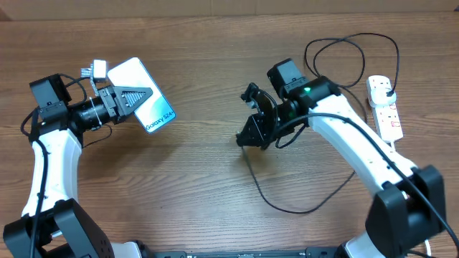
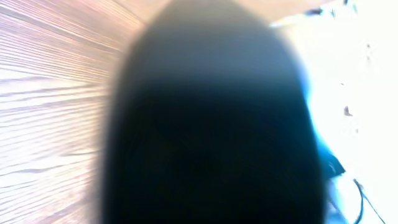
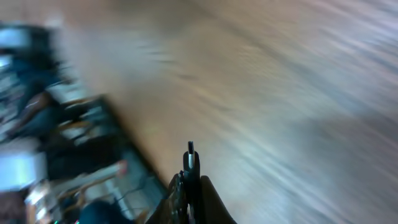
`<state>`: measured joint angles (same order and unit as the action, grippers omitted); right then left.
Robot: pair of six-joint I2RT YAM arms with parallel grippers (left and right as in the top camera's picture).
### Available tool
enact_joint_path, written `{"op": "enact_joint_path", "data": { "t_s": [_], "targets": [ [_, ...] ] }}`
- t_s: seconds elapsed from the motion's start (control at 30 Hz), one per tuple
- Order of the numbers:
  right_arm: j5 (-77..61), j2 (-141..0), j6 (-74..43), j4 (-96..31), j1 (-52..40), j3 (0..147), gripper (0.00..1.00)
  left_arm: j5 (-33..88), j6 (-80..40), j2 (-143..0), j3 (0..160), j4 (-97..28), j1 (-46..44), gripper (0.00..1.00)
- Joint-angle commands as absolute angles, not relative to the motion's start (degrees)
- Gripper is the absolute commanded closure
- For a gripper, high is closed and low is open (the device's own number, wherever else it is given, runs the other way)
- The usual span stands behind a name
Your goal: Plug charger to phone and switch on socket
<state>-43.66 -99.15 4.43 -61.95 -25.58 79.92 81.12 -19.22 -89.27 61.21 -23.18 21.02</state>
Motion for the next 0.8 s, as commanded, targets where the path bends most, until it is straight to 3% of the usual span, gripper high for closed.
{"op": "enact_joint_path", "data": {
  "t_s": [0.0,0.23,0.53,0.77],
  "targets": [
    [-59.96,-99.55,13.13,-62.22,-26.09,80.29,0.96,88.49,-19.4,-88.05,62.08,-22.83,18.13,0.95],
    [-64.25,-99.55,14.02,-61.87,-27.29,80.29,0.96,84.77,-24.43,-88.05,62.11,-21.3,12.67,0.96],
    [-70.57,-99.55,15.31,-59.77,-27.42,80.29,0.96,84.18,-42.78,-88.05,62.11,-5.58,7.22,0.96],
    [-73.67,-99.55,17.93,-58.06,-27.42,80.29,0.96,82.89,-49.78,-88.05,62.11,-2.72,4.19,0.96]
  ]
}}
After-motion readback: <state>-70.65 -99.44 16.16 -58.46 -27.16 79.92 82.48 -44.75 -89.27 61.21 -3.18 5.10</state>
